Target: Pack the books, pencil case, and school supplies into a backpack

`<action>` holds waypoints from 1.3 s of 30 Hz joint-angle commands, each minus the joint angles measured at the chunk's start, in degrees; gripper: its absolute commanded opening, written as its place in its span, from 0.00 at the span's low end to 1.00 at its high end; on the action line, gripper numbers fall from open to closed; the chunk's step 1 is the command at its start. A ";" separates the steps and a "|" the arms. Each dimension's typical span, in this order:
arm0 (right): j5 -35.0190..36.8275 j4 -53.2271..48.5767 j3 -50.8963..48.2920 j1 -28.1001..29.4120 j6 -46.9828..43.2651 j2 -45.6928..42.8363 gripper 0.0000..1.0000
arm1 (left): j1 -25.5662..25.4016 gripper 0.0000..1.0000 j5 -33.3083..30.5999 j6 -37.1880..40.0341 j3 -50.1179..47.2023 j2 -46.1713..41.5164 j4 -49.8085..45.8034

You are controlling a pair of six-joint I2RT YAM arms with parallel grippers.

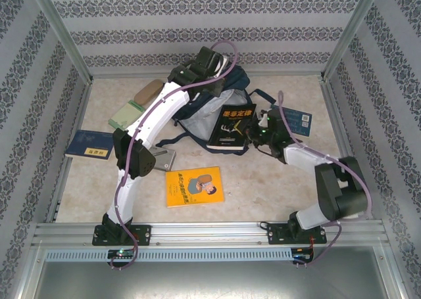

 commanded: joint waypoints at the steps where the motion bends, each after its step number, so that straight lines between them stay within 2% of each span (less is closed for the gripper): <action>1: 6.69 13.72 4.97 2.28 4.41 5.13 0.00 | -0.17 0.00 2.48 -3.11 3.39 -4.33 3.68; 4: 7.96 24.35 9.29 3.15 9.42 12.93 0.00 | -0.08 0.00 3.50 -3.79 3.43 -4.29 3.55; 7: 9.88 28.87 15.18 4.16 11.44 19.69 0.00 | -0.08 0.00 4.64 -4.49 3.67 -4.15 3.60; 18: 35.15 29.13 30.14 8.89 14.01 35.67 0.00 | -0.10 0.00 7.07 -6.97 4.16 -4.24 4.18; 23: 42.42 24.05 38.05 11.04 11.12 40.69 0.00 | -0.08 0.00 7.84 -7.82 4.18 -4.09 4.29; 29: 44.69 21.77 43.01 12.05 10.02 45.18 0.21 | -0.08 0.00 7.51 -7.82 4.26 -3.81 4.44; 30: 44.27 21.77 42.71 12.05 9.55 45.02 0.27 | 0.00 0.00 7.32 -7.85 4.26 -3.67 4.36; 31: 43.81 21.77 42.03 11.98 9.11 44.63 0.40 | -0.01 0.00 7.32 -7.84 4.27 -3.59 4.37; 32: 43.60 21.77 41.04 11.96 8.75 43.97 0.48 | 0.08 0.00 7.34 -7.83 4.30 -3.42 4.36; 33: 43.85 21.87 39.65 11.88 8.26 42.97 0.54 | 0.12 0.00 7.23 -7.85 4.28 -3.24 4.36; 39: 41.52 22.38 30.44 10.99 7.41 35.95 0.59 | 1.22 0.00 6.89 -8.17 4.30 -2.32 4.02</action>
